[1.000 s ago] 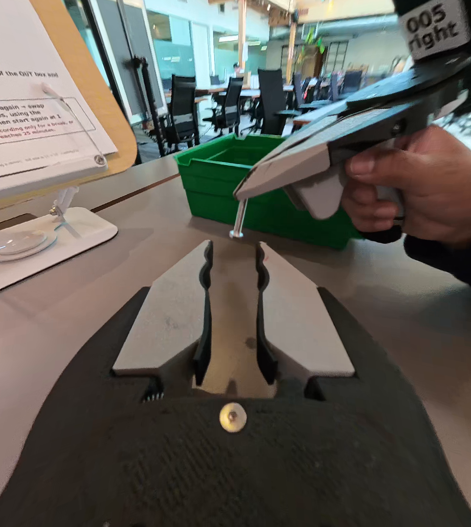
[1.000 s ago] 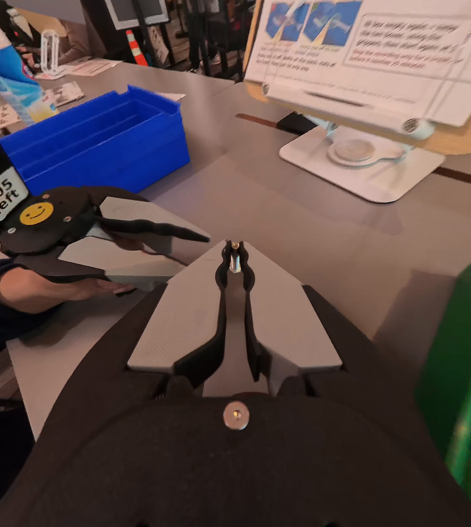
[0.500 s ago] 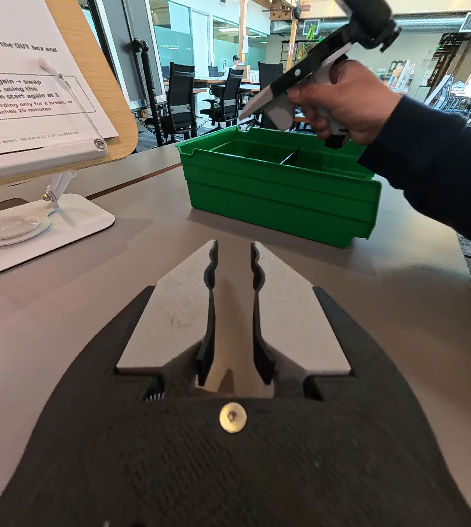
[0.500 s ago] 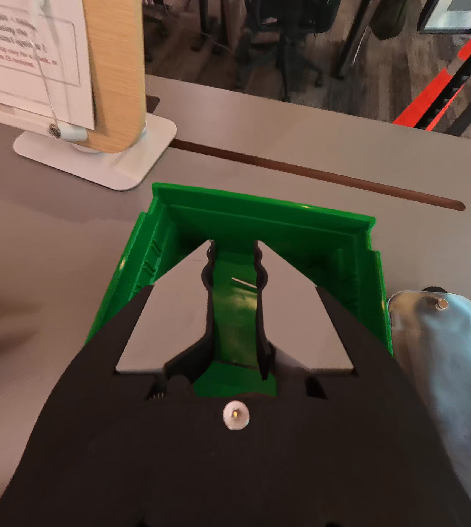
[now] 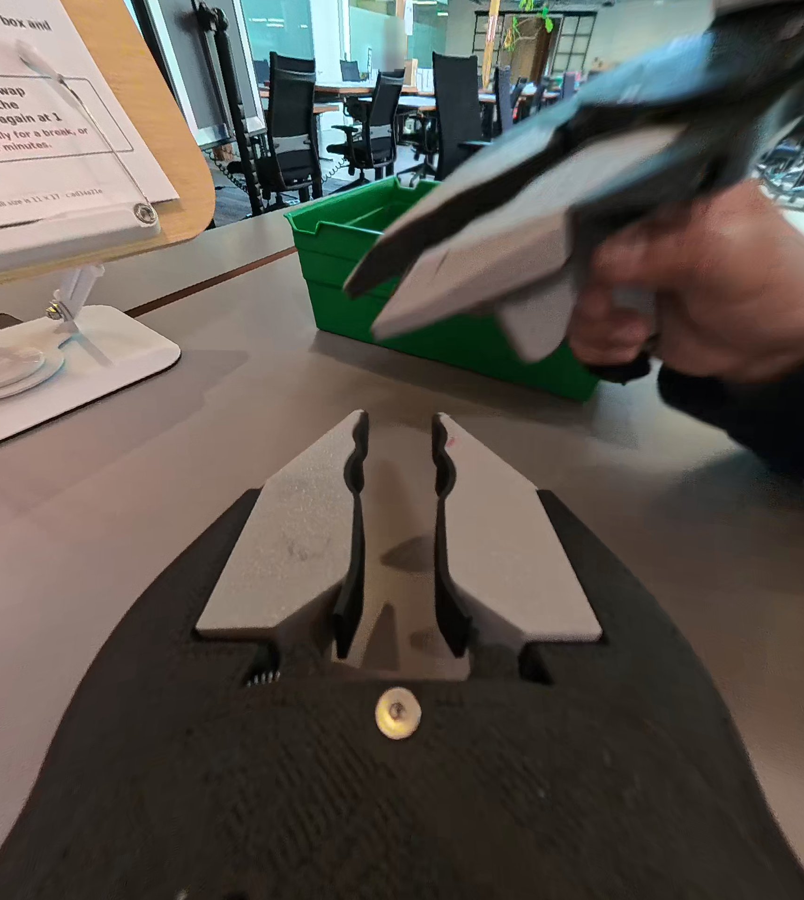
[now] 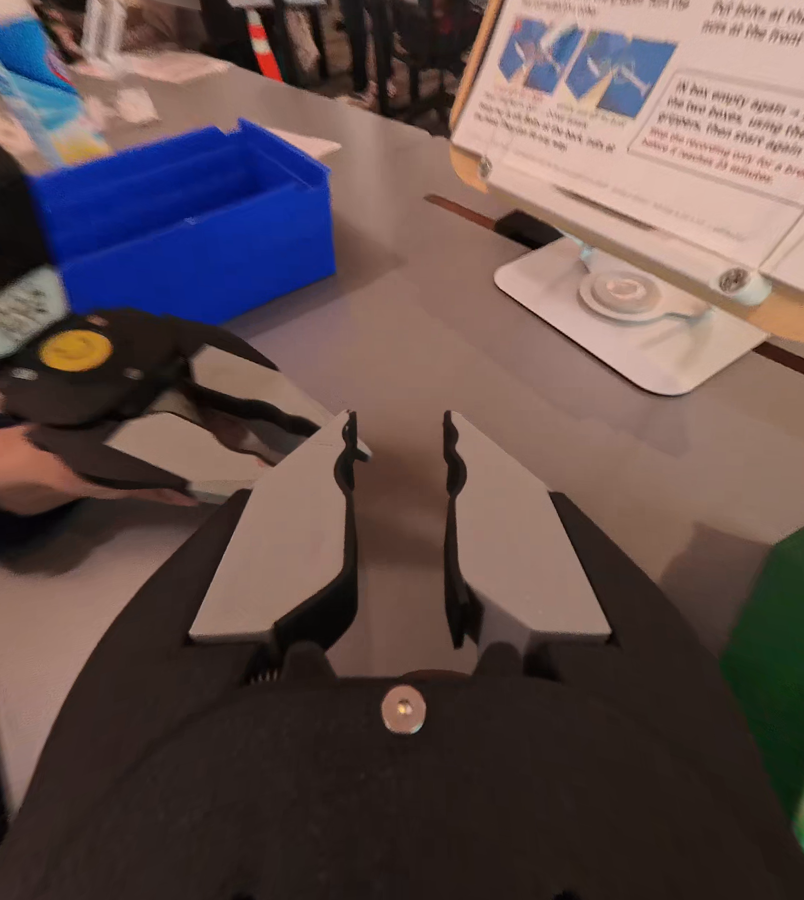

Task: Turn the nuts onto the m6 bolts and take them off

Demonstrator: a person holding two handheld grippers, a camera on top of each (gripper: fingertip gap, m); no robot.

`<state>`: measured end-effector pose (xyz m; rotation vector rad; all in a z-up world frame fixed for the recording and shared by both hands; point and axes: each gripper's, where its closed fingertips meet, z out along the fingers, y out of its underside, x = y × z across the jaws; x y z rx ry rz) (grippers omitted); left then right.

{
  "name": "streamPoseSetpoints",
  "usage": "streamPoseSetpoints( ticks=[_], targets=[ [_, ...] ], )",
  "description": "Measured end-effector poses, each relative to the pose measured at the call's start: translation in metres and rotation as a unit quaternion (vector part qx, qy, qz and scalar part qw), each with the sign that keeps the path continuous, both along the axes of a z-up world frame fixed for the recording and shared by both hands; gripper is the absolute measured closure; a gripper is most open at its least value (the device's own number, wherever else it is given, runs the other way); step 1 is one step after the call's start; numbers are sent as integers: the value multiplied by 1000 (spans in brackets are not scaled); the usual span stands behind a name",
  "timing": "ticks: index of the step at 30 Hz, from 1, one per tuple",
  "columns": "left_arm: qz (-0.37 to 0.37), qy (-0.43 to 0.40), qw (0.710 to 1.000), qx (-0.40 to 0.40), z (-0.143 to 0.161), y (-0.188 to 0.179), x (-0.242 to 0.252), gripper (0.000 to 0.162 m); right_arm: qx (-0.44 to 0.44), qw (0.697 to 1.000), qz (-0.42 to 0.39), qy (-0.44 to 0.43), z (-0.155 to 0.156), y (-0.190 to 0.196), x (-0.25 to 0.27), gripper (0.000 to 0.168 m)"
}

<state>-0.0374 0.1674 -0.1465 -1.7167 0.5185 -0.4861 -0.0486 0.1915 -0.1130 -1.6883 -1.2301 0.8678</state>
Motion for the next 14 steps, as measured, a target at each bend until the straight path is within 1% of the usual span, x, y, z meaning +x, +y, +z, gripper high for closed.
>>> streamPoseSetpoints(
  ticks=[1, 2, 4, 7, 11, 14],
  targets=[
    [0, -1, 1000, 2, 1, -1, -1, 138, 11, 1000, -12, -7, -12, 4, -4, 134],
    [-1, -3, 1000, -1, 2, -3, -3, 137, 20, 1000, -18, -7, -21, 6, -8, 135],
    [-13, -8, 1000, -19, 4, -14, -2, 130, 46, 999, -26, -12, -37, 12, -11, 136],
    [-36, -10, 999, -6, 22, -51, -1, 130, 41, 999, -4, -16, -48, 6, -13, 134],
    [-49, 3, 999, 24, 63, -118, -27, 133, 41, 999, 13, -20, -51, -1, -16, 134],
    [-21, 35, 998, 56, 105, -159, -78, 135, 52, 998, 19, -25, -53, -5, -17, 135]
  ],
)
